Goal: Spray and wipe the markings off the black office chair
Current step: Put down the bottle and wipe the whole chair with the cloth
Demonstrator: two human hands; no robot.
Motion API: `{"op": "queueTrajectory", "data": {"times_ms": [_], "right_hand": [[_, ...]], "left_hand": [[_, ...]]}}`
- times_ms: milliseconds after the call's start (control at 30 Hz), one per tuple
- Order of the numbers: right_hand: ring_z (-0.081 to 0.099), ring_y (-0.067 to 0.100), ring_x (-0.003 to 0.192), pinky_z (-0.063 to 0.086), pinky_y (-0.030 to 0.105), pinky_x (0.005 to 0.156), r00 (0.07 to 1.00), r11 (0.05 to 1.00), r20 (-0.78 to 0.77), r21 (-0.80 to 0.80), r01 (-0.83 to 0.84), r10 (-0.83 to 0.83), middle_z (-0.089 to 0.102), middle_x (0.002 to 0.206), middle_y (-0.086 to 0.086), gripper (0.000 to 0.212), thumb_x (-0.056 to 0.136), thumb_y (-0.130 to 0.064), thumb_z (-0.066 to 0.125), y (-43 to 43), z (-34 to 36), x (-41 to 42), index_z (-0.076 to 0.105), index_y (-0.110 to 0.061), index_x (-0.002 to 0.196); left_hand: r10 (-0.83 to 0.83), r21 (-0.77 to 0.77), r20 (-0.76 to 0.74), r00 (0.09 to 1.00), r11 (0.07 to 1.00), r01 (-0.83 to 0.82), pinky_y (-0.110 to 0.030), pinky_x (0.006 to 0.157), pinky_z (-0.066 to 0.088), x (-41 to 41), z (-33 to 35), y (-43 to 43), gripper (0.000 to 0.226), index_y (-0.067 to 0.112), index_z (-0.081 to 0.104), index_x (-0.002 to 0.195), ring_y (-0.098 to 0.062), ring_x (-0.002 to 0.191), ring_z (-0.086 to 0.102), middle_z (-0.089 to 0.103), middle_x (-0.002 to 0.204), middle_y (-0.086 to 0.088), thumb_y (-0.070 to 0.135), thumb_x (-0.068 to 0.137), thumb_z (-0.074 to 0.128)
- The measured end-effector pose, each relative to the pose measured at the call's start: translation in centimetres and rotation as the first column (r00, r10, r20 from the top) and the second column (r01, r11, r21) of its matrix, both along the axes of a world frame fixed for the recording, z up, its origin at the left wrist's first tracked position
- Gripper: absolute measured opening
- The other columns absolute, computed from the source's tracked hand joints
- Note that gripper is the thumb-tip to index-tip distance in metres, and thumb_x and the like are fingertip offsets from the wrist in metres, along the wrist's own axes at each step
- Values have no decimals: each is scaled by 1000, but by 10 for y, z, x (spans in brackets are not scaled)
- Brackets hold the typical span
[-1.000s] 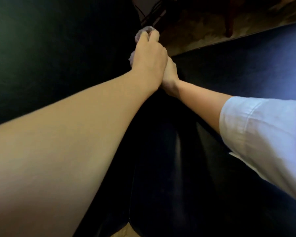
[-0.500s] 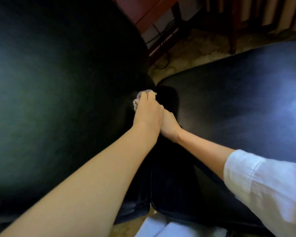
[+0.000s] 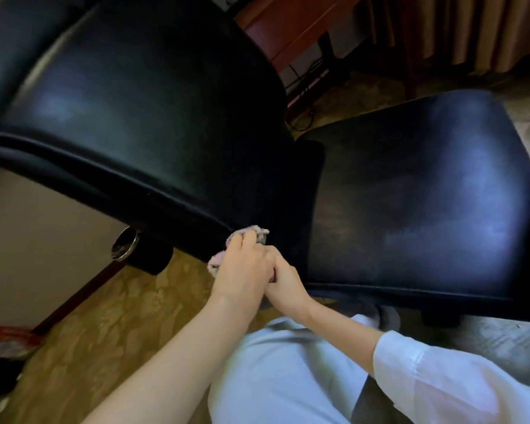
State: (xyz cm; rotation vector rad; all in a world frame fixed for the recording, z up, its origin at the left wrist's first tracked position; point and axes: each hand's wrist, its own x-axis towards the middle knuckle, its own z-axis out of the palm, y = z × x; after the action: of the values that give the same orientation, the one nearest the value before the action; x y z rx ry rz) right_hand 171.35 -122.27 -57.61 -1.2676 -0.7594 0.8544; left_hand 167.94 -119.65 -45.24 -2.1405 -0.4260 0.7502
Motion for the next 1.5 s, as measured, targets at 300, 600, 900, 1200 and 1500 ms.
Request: {"op": "queueTrajectory", "data": {"times_ms": [300,600,900,1200,1500], "right_hand": [[58,12,108,47,34,95,966,967,248,255,4,-69,65,114,-3,60,68,12,50,13,92,-14,60,-19,118],[58,4,106,50,22,92,905,898,244,364,247,-348,64,112,-5,41,81,7,59,11,94,72,64,-17,114],[52,-4,110,41,10,93,933,952,207,147,269,-296,59,119,-6,51,81,11,56,46,6,79,57,-20,123],[61,-5,100,47,10,80,974,974,-60,54,221,-218,65,105,-15,32,94,-14,61,79,-33,62,55,-26,123],[62,-5,87,49,12,71,946,971,-257,79,227,-200,66,95,-10,24,93,-7,60,74,-26,43,58,-18,114]], "left_hand": [[-63,16,378,923,998,61,-47,75,48,-70,94,6,41,6,63,96,-39,89,57,63,93,-16,3,60,81],[-287,78,523,802,954,291,-46,82,46,11,84,21,24,8,58,104,-34,94,54,60,100,-12,6,80,55],[-192,13,343,920,980,199,-42,106,32,47,12,45,36,11,44,129,-30,123,39,50,129,-10,17,94,52],[-95,48,128,987,995,89,-45,113,24,61,-60,61,51,-4,36,138,-36,137,24,38,141,-22,14,94,54],[-171,132,32,985,977,166,-33,100,29,52,-64,66,41,-3,44,117,-31,113,35,40,111,-34,-7,76,39]]}}
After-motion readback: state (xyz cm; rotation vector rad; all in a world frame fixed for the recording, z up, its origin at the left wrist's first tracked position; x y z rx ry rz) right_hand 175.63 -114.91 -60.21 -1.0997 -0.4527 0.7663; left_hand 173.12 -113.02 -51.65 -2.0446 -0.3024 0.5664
